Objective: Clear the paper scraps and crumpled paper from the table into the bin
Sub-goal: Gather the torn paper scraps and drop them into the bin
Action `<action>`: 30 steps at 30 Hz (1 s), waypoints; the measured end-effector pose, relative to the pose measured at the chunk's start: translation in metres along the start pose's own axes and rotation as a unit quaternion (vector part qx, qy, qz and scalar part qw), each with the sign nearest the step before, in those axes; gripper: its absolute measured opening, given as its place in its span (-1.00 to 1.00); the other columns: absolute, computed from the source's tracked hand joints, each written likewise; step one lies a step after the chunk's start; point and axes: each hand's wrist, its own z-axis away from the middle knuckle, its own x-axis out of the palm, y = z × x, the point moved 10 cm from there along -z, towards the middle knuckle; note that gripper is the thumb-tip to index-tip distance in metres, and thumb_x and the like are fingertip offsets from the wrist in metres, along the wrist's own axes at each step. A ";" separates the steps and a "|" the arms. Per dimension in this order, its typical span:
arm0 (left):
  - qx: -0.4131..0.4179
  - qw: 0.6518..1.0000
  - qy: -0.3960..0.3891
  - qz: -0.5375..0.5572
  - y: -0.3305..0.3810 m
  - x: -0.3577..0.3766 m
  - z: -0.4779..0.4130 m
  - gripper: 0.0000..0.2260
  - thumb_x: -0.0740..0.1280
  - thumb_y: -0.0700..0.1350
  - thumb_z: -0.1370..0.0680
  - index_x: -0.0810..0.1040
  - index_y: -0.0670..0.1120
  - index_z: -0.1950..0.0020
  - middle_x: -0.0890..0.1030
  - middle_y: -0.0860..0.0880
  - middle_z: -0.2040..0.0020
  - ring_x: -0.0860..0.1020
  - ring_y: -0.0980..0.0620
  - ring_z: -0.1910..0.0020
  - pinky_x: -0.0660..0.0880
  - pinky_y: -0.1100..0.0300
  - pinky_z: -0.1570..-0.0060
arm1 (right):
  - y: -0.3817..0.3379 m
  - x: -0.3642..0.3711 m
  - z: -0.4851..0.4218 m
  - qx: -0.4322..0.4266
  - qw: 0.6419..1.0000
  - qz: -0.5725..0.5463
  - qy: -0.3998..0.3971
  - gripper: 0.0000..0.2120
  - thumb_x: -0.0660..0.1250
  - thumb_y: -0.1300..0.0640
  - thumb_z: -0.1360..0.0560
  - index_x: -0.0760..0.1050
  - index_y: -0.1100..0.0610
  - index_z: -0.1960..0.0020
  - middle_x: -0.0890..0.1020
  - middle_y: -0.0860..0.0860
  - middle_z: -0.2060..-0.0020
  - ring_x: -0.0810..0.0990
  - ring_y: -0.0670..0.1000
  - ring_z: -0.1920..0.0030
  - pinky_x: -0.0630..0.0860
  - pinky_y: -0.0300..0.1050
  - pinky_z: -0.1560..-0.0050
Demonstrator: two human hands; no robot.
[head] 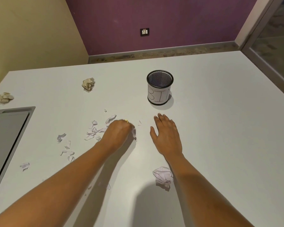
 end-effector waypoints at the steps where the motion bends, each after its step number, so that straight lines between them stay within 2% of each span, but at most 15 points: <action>1: 0.000 1.000 0.016 0.000 0.002 -0.010 -0.011 -0.78 0.26 -0.31 -0.44 0.68 -0.10 0.13 0.70 -0.11 0.09 0.62 -0.12 0.06 0.43 0.18 0.02 | 0.000 0.000 0.000 0.001 1.000 0.001 0.000 -0.54 0.06 -0.01 -0.60 0.22 0.11 -0.46 0.26 0.03 -0.48 0.16 0.00 -0.50 0.02 -0.04 -0.52; 3: -0.020 0.998 0.063 0.009 0.003 -0.035 -0.038 -0.77 0.26 -0.30 -0.48 0.65 -0.14 -0.02 0.68 -0.18 -0.02 0.62 -0.15 -0.02 0.48 0.15 -0.05 | 0.000 0.000 0.000 0.001 1.000 -0.001 0.000 -0.54 0.07 -0.01 -0.60 0.22 0.11 -0.46 0.26 0.03 -0.48 0.16 0.00 -0.50 0.02 -0.03 -0.52; 5: -0.063 0.986 0.133 0.075 0.000 -0.070 -0.065 -0.76 0.25 -0.32 -0.49 0.63 -0.17 -0.07 0.67 -0.20 -0.04 0.62 -0.14 -0.04 0.46 0.16 -0.13 | 0.000 0.000 0.000 0.000 1.000 0.000 -0.001 -0.54 0.07 0.00 -0.60 0.22 0.11 -0.46 0.26 0.03 -0.48 0.16 0.00 -0.50 0.02 -0.03 -0.52; 8: -0.101 0.962 0.191 0.167 0.007 -0.110 -0.101 -0.81 0.32 -0.31 -0.48 0.64 -0.20 -0.05 0.69 -0.22 0.07 0.64 -0.11 0.09 0.50 0.20 0.03 | 0.000 0.001 -0.001 -0.001 1.000 0.004 0.001 -0.54 0.07 0.00 -0.59 0.22 0.10 -0.46 0.26 0.02 -0.48 0.16 -0.01 -0.50 0.02 -0.04 -0.52; 10: -0.105 0.957 0.184 0.197 0.018 -0.119 -0.122 -0.82 0.33 -0.29 -0.48 0.63 -0.21 -0.05 0.69 -0.23 0.09 0.64 -0.08 0.10 0.52 0.22 0.04 | 0.001 0.001 -0.001 0.003 1.000 -0.003 0.003 -0.55 0.08 0.00 -0.59 0.24 0.10 -0.45 0.27 0.01 -0.48 0.17 -0.01 -0.50 0.02 -0.05 -0.52; 13: -0.120 0.954 0.155 0.227 0.028 -0.112 -0.145 -0.82 0.34 -0.26 -0.49 0.63 -0.22 -0.07 0.68 -0.22 0.05 0.64 -0.08 0.04 0.55 0.10 -0.08 | 0.001 0.001 -0.001 0.001 1.000 -0.002 0.006 -0.55 0.09 0.01 -0.58 0.26 0.11 -0.44 0.27 0.01 -0.48 0.18 -0.01 -0.50 0.03 -0.05 -0.51; 16: -0.134 0.949 0.144 0.246 0.031 -0.102 -0.153 -0.79 0.39 -0.22 -0.47 0.62 -0.23 -0.09 0.67 -0.19 0.01 0.62 -0.09 0.00 0.55 0.08 -0.08 | 0.002 0.001 0.000 0.000 1.000 -0.001 0.009 -0.55 0.10 0.01 -0.58 0.26 0.11 -0.44 0.28 0.02 -0.47 0.19 0.00 -0.50 0.03 -0.04 -0.51; 20: -0.143 0.941 0.163 0.261 0.026 -0.099 -0.150 -0.69 0.43 -0.25 -0.42 0.57 -0.21 -0.16 0.64 -0.18 -0.06 0.60 -0.10 -0.05 0.52 0.08 -0.15 | 0.002 0.002 0.000 0.000 1.000 -0.001 0.005 -0.55 0.08 0.01 -0.59 0.24 0.10 -0.45 0.26 0.01 -0.48 0.17 -0.01 -0.50 0.01 -0.06 -0.51; 27: -0.148 0.921 0.226 0.280 0.006 -0.103 -0.128 -0.77 0.41 -0.32 -0.42 0.62 -0.21 -0.07 0.66 -0.16 -0.01 0.62 -0.07 0.01 0.55 0.09 -0.10 | 0.001 0.001 0.000 0.003 1.000 -0.005 0.012 -0.55 0.10 0.01 -0.58 0.26 0.11 -0.44 0.30 0.02 -0.46 0.19 -0.01 -0.49 0.03 -0.05 -0.51; 30: -0.148 0.922 0.223 0.281 -0.013 -0.098 -0.112 -0.82 0.37 -0.36 -0.43 0.63 -0.23 -0.01 0.67 -0.20 0.05 0.63 -0.11 0.07 0.57 0.04 -0.06 | 0.001 0.000 0.000 0.001 1.000 -0.002 0.013 -0.55 0.10 0.01 -0.58 0.26 0.11 -0.44 0.30 0.03 -0.46 0.20 0.01 -0.49 0.05 -0.03 -0.51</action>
